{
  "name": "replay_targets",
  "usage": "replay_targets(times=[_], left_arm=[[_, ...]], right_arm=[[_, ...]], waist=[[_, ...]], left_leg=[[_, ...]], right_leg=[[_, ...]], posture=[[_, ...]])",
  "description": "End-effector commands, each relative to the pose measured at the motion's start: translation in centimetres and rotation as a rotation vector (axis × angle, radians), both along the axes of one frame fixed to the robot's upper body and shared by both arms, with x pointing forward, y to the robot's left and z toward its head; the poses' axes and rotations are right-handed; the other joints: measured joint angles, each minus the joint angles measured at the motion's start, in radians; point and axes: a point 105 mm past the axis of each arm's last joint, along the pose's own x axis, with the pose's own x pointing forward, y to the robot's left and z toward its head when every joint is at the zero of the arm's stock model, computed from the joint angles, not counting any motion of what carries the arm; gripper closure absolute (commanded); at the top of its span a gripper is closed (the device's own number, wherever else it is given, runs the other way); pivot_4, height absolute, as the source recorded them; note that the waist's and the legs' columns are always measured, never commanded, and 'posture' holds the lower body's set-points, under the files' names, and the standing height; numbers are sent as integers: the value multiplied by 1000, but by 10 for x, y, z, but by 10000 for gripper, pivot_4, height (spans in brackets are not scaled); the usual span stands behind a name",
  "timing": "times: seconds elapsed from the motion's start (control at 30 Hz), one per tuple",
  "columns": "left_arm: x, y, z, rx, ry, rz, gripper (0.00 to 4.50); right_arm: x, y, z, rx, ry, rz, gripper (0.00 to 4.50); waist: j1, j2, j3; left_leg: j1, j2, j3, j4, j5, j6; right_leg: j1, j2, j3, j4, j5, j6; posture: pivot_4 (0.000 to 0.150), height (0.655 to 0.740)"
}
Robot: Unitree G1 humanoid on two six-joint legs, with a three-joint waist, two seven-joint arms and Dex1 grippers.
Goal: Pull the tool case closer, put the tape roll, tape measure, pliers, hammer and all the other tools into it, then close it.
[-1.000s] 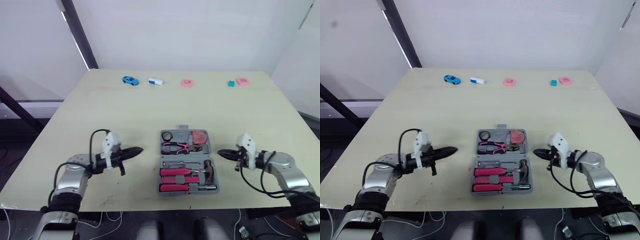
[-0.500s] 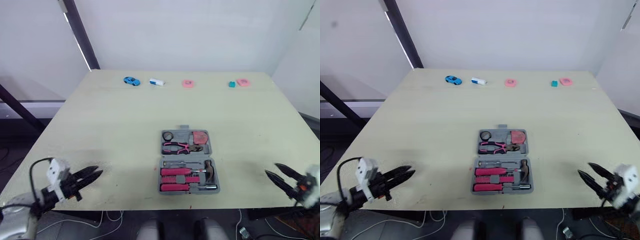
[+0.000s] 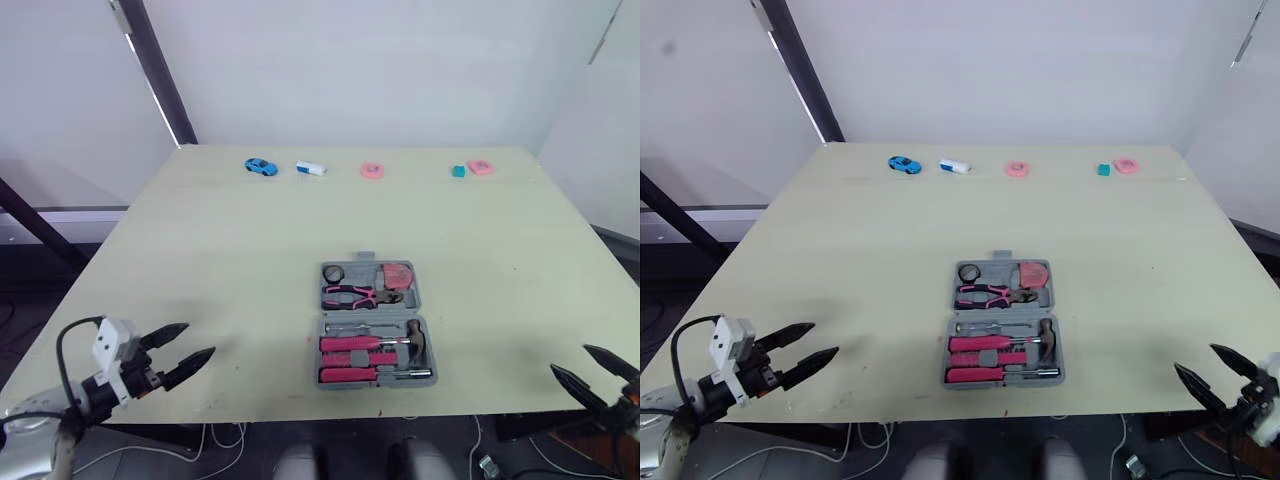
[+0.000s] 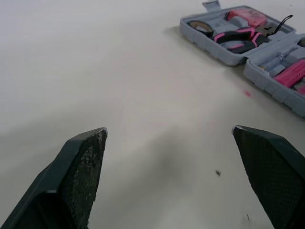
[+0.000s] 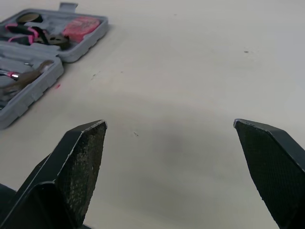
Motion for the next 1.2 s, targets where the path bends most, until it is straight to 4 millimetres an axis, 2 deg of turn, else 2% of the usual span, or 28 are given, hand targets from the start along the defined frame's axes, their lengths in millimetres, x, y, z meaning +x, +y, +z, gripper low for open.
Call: replay_targets(times=[0.03, 0.23, 0.33, 0.37, 0.4, 0.43, 0.57, 0.6, 0.63, 0.67, 0.73, 0.9, 1.2], left_arm=[[11, -17, 0, 59, 0, -102, 246], [34, -48, -7, 111, 8, -256, 246], [43, -57, -10, 118, 10, -293, 6828], [45, -61, -12, 131, 12, -319, 12336], [47, -64, -13, 136, 15, -340, 15030], [52, -70, -14, 144, 15, -365, 20440], [64, -89, -19, 162, 36, -440, 35979], [67, -93, -19, 163, 39, -457, 42075], [69, -98, -21, 164, 42, -474, 44775], [71, -102, -23, 167, 46, -487, 45000], [74, -109, -27, 177, 57, -513, 45000], [77, -124, -37, 186, 86, -560, 45000], [85, -136, -44, 186, 98, -569, 45000]], right_arm=[[22, 20, 6, -56, -13, 88, 0], [61, 63, 6, -101, -8, 244, 0], [75, 77, 4, -122, 3, 299, 0], [78, 85, 3, -121, 10, 328, 3953], [82, 91, 3, -119, 15, 351, 4946], [88, 100, 2, -126, 22, 383, 7550], [103, 124, -7, -186, 66, 474, 23765], [107, 127, -10, -201, 76, 486, 29576], [110, 131, -12, -221, 91, 499, 32939], [113, 134, -14, -236, 105, 511, 39253], [118, 141, -17, -262, 119, 537, 44577], [124, 151, -24, -325, 136, 590, 44577], [127, 169, -21, -287, 95, 620, 44577]], waist=[[0, 0, 0], [0, 0, 0], [1, 0, 0], [1, 0, 0], [1, 0, 0], [1, 0, 0], [1, 0, 0], [2, 0, 0], [1, 0, 0], [1, 0, 0], [1, 0, 0], [0, 0, 0], [2, 0, 0]], left_leg=[[0, 0, 0, 0, 0, 0], [-1, -1, 1, 0, 0, 0], [-1, -1, 2, 0, 0, 0], [-2, -1, 3, 0, 0, 0], [-2, -1, 3, 0, 0, 0], [-2, -1, 3, 0, 0, 0], [-2, -1, 3, 0, 0, 0], [-2, -2, 3, 0, 0, 0], [-3, -2, 3, 0, 0, 0], [-3, -2, 3, 0, 0, 0], [-3, -2, 3, 0, 0, 0], [-4, -2, 2, 0, 0, 0], [-4, -2, 2, 0, 0, 0]], right_leg=[[0, 0, 0, 0, 0, 0], [0, 1, 0, 0, 0, 0], [0, 1, 0, 0, 1, 1], [0, 2, -1, 0, 1, 2], [0, 2, -1, 0, 1, 1], [0, 2, -1, 0, 2, 3], [0, 2, -1, -1, 2, 3], [0, 2, -1, -1, 2, 3], [0, 2, -1, -1, 2, 3], [0, 2, -1, -1, 2, 4], [0, 3, -1, -1, 2, 4], [0, 3, -1, -2, 3, 4], [0, 3, -2, -2, 3, 4]], posture=[[1500, 7400], [1500, 7400], [1500, 7400], [1500, 7400], [1500, 7400], [1500, 7400], [1500, 7400], [1500, 7400], [1500, 7400], [1500, 7400], [1500, 7400], [1500, 7400], [1500, 7400]])
